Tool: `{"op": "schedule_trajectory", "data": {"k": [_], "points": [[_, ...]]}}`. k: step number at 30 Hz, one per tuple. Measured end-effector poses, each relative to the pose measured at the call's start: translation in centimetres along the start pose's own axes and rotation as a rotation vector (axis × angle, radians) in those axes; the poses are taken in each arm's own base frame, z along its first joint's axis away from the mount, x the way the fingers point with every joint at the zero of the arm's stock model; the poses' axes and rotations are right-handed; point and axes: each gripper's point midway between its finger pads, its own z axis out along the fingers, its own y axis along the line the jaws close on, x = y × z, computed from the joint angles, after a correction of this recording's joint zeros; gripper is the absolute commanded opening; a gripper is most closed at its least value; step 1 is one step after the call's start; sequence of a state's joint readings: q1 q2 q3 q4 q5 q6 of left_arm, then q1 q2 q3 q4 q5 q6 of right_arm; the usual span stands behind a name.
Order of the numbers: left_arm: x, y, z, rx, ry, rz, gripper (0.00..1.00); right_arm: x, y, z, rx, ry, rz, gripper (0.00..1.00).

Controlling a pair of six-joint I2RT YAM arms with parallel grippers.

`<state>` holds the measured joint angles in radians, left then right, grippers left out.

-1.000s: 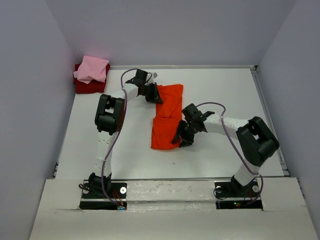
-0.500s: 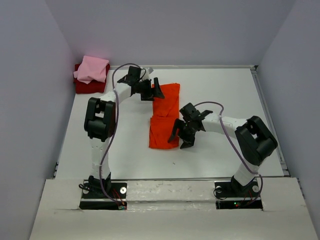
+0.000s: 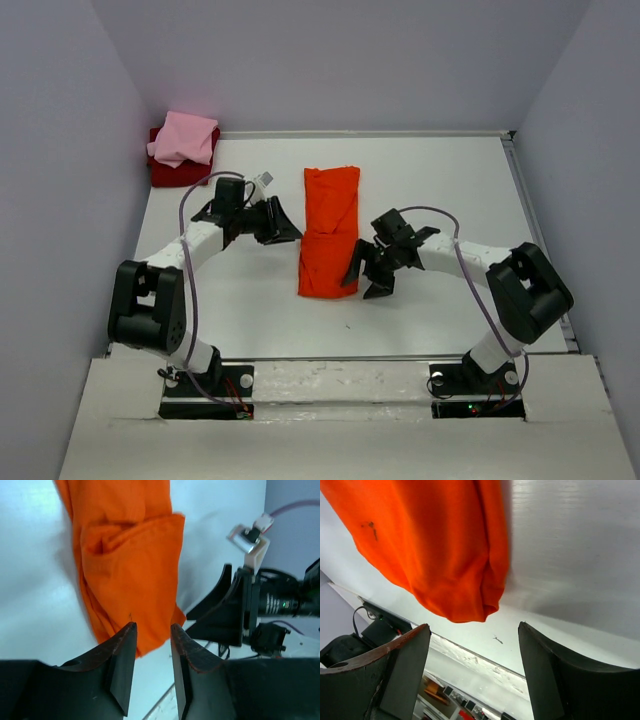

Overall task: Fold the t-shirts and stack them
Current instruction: Grab one side of the 2/3 rectangular tshirt with both arms

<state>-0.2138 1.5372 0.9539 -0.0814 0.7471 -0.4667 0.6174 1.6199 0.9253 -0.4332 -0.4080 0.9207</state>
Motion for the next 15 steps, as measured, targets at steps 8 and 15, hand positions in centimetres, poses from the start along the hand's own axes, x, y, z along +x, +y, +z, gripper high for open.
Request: {"op": "schedule_trajectory", "data": {"k": [8,15], "points": [[7.7,3.3,-0.5,-0.042,0.097,-0.134,0.32,0.9,-1.2,0.9,-0.072,0.037,-0.02,0.73],[9.1,3.7,-1.0,-0.059,0.09,-0.144,0.73,-0.6,-0.2,0.6,-0.156,0.011,-0.051,0.72]]}}
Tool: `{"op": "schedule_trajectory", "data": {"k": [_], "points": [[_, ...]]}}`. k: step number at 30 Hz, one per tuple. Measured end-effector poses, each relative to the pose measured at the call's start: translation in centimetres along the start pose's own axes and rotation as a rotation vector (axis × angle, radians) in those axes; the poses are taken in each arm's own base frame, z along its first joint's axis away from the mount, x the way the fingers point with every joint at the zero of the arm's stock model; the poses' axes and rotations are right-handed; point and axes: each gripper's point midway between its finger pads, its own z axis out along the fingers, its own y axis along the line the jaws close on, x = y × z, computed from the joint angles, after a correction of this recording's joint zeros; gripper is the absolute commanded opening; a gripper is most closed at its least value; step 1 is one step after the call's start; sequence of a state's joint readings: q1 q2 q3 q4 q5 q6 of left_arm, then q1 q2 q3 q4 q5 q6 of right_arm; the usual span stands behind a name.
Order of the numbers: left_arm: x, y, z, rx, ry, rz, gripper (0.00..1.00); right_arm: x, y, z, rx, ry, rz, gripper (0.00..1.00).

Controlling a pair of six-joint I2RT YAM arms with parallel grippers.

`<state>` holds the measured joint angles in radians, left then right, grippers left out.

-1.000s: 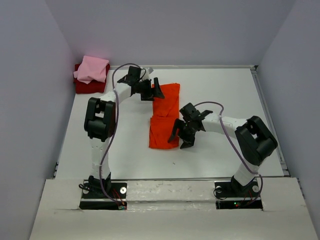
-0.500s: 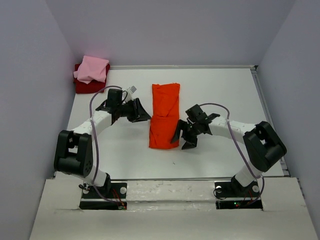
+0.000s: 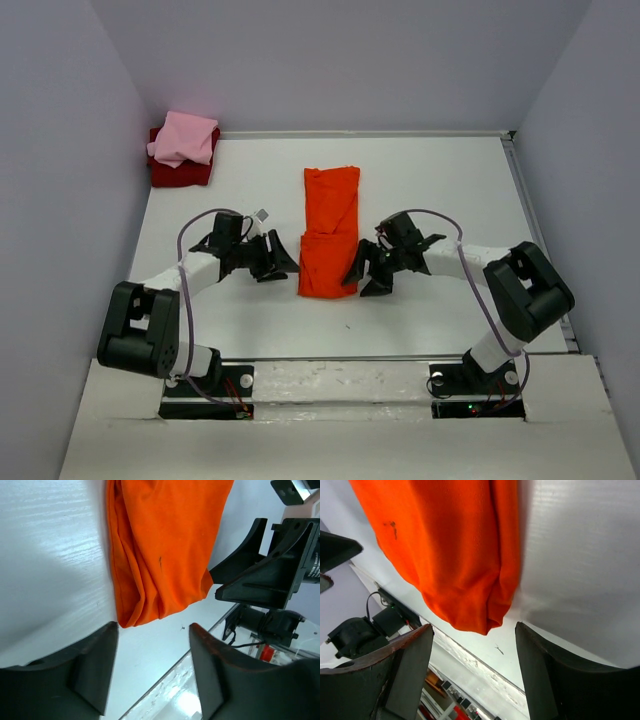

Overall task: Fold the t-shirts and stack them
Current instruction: Grab one side of the 2/3 rectangular tshirt with both arms

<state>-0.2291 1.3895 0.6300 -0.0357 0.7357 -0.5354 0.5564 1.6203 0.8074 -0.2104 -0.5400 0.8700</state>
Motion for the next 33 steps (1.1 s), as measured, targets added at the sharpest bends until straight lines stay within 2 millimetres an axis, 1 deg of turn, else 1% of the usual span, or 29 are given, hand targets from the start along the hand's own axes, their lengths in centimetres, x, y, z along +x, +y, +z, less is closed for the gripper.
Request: {"op": "schedule_trajectory", "data": {"k": [1,4,8,11,12,15,17,19,20,22,25,26,29,33], "points": [[0.2,0.1,0.0,-0.003,-0.006,0.004,0.77,-0.3,0.1,0.0,-0.01,-0.004,-0.003,0.72],[0.7,0.1,-0.4,-0.001,-0.018,0.014,0.8,-0.8,0.1,0.1,-0.027,-0.007,-0.005,0.7],[1.7,0.4,-0.4,0.006,-0.02,0.012,0.8,-1.0,-0.2,0.4,-0.033,0.001,-0.002,0.7],[3.0,0.7,-0.1,0.0,0.006,-0.008,0.79,-0.8,-0.3,0.8,-0.04,0.019,0.001,0.69],[3.4,0.7,0.1,-0.001,0.016,-0.012,0.78,-0.8,-0.3,0.8,-0.043,0.022,0.001,0.69],[4.2,0.4,0.5,-0.002,0.035,-0.015,0.71,-0.9,-0.1,0.9,-0.052,0.021,0.001,0.68],[4.5,0.2,0.8,0.005,0.036,-0.017,0.65,-1.0,0.0,1.0,-0.06,0.022,0.002,0.68],[4.8,0.1,1.1,0.013,0.037,-0.021,0.6,-1.0,0.1,1.0,-0.068,0.023,0.001,0.68],[5.0,0.1,1.2,0.017,0.039,-0.024,0.6,-1.1,0.1,1.0,-0.07,0.021,0.001,0.68],[5.3,0.2,1.5,0.019,0.041,-0.037,0.61,-1.1,0.2,1.1,-0.072,0.021,0.002,0.68],[5.9,0.8,2.0,0.015,0.045,-0.069,0.65,-1.1,0.2,1.1,-0.073,0.021,0.002,0.68],[6.2,1.3,2.5,0.0,0.055,-0.093,0.65,-1.1,0.2,1.1,-0.073,0.02,0.004,0.68],[6.4,1.2,3.1,-0.011,0.062,-0.09,0.66,-1.1,0.2,1.1,-0.073,0.02,0.004,0.68],[5.8,1.1,3.4,-0.033,0.035,-0.078,0.66,-1.1,0.2,1.1,-0.073,0.02,0.004,0.68]]}}
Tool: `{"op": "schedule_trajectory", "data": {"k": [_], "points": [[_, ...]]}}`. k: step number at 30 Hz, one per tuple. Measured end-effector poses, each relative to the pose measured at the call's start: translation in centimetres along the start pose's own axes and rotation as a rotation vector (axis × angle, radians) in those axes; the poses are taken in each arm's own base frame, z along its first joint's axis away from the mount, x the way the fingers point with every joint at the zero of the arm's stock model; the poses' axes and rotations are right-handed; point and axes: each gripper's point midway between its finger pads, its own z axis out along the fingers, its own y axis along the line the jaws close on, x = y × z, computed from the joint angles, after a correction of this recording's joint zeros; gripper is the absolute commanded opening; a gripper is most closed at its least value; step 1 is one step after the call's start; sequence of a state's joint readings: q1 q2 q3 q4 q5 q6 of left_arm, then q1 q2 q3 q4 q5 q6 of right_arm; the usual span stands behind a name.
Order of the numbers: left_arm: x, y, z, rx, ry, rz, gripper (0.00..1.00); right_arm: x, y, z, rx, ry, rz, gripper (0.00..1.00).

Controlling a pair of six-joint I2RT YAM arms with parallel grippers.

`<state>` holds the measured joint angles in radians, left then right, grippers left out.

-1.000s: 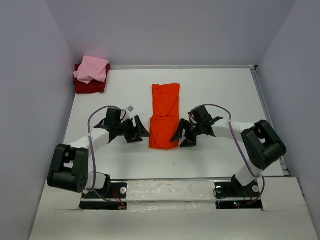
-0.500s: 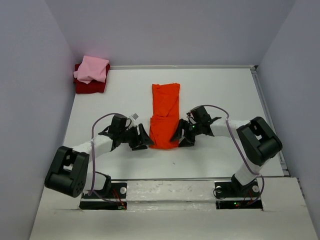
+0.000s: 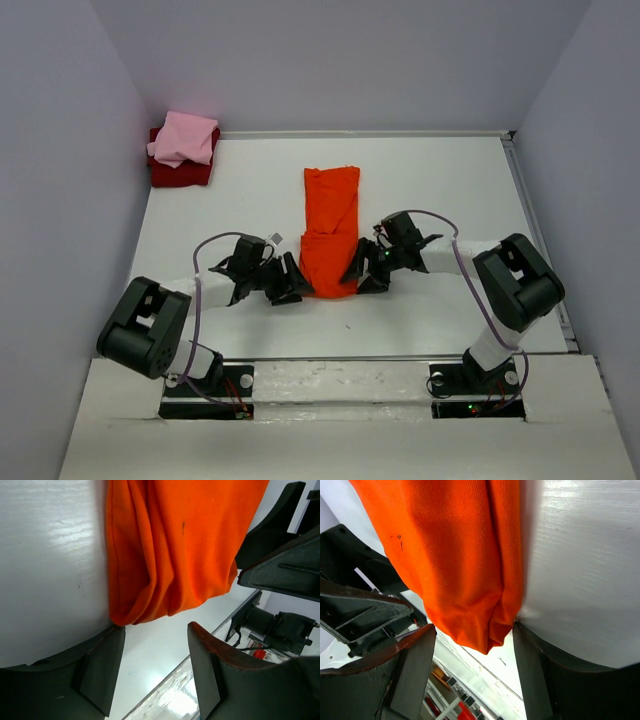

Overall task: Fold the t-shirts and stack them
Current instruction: Grab one side of the 2/3 rectangular tshirt with both arms

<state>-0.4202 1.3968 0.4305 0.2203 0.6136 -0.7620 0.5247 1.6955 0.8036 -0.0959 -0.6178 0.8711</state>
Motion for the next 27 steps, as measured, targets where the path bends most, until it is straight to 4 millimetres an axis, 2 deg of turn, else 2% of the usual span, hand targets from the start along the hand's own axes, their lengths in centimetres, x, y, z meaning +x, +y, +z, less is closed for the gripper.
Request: {"op": "schedule_trajectory", "data": {"k": [10,11,12,14,15,27], "points": [[-2.0,0.3,1.3,-0.044,-0.036,-0.016,0.41,0.0,0.0,0.0,0.0,0.0,0.0,0.66],[-2.1,0.2,1.5,-0.045,-0.034,-0.017,0.36,0.0,0.0,0.0,0.0,0.0,0.0,0.6],[-2.3,0.2,1.8,-0.048,-0.033,-0.016,0.35,0.0,0.0,0.0,0.0,0.0,-0.002,0.42],[-2.4,0.1,2.3,-0.048,-0.023,-0.019,0.28,0.0,0.0,0.0,0.001,0.0,0.002,0.21],[-2.5,0.0,2.5,-0.045,-0.02,-0.018,0.27,0.0,0.0,0.0,0.001,0.0,0.002,0.01],[-2.6,-0.3,2.9,-0.041,-0.01,-0.008,0.21,0.0,-0.5,0.0,0.036,0.009,0.007,0.0]]}}
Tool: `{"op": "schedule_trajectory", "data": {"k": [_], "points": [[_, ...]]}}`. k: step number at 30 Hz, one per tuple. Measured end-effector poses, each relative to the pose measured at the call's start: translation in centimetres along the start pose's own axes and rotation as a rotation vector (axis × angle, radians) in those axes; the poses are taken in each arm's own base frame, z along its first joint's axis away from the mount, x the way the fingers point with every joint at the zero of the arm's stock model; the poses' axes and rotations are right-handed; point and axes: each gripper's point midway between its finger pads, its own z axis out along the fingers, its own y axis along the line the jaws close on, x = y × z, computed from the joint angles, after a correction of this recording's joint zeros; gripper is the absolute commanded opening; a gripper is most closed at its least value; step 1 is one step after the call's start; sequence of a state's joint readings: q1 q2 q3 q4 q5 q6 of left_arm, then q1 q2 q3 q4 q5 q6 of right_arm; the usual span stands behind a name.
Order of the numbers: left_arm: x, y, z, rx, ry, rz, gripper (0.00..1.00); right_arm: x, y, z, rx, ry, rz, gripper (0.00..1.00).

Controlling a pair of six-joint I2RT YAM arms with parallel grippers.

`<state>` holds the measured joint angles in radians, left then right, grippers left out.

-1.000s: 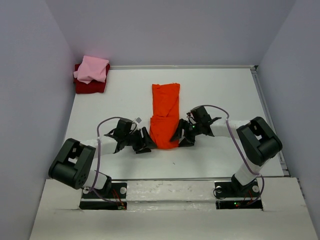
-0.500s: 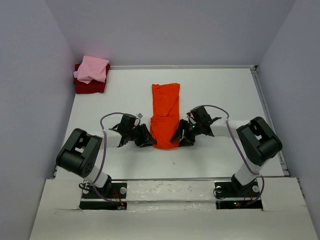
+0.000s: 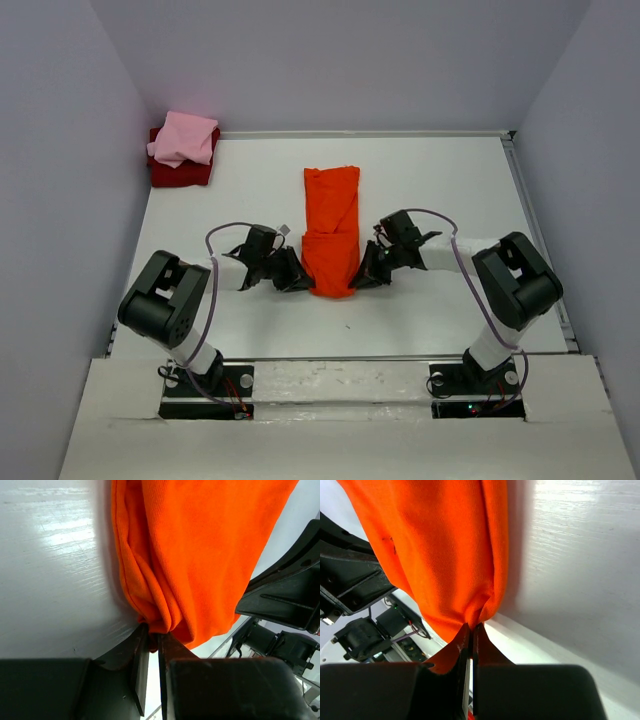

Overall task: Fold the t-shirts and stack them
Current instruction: Grab one side of the 2/3 rectangular tshirt with both arms

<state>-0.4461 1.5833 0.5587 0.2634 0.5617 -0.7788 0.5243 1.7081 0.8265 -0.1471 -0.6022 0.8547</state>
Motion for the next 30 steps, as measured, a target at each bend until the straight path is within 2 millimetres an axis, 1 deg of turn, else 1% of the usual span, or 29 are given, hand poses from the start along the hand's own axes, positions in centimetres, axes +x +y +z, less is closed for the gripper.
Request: {"op": "schedule_trajectory", "data": {"k": [3,5,6,9,14,18,25,28,30], "points": [[-0.1,0.0,-0.1,-0.012,0.0,0.008,0.2,-0.4,-0.1,-0.3,0.018,-0.005,-0.005,0.0],[-0.1,0.1,-0.1,-0.021,-0.003,0.015,0.14,-0.6,-0.4,-0.5,0.032,-0.008,-0.004,0.0],[-0.1,0.1,-0.2,-0.028,-0.005,0.017,0.14,-0.7,-0.5,-0.6,0.036,-0.01,-0.001,0.0],[-0.1,0.3,-0.5,-0.044,-0.01,0.023,0.14,-1.0,-1.2,-0.9,0.05,-0.014,0.015,0.0],[-0.7,0.3,-1.4,-0.047,-0.028,0.016,0.13,-1.2,-1.5,-1.1,0.054,-0.016,0.021,0.0],[-1.2,0.3,-2.3,-0.044,-0.045,0.022,0.14,-1.2,-1.4,-1.1,0.049,-0.012,0.014,0.0],[-1.0,0.1,-3.0,-0.041,-0.037,0.038,0.14,-1.1,-1.1,-1.4,0.043,-0.006,0.006,0.0],[-1.0,-0.3,-3.5,-0.043,-0.034,0.038,0.14,-1.1,-0.6,-1.9,0.039,-0.011,-0.001,0.0],[-1.6,-1.1,-4.0,-0.039,-0.048,0.051,0.14,-1.3,0.4,-2.6,0.028,-0.022,-0.013,0.0]]}}
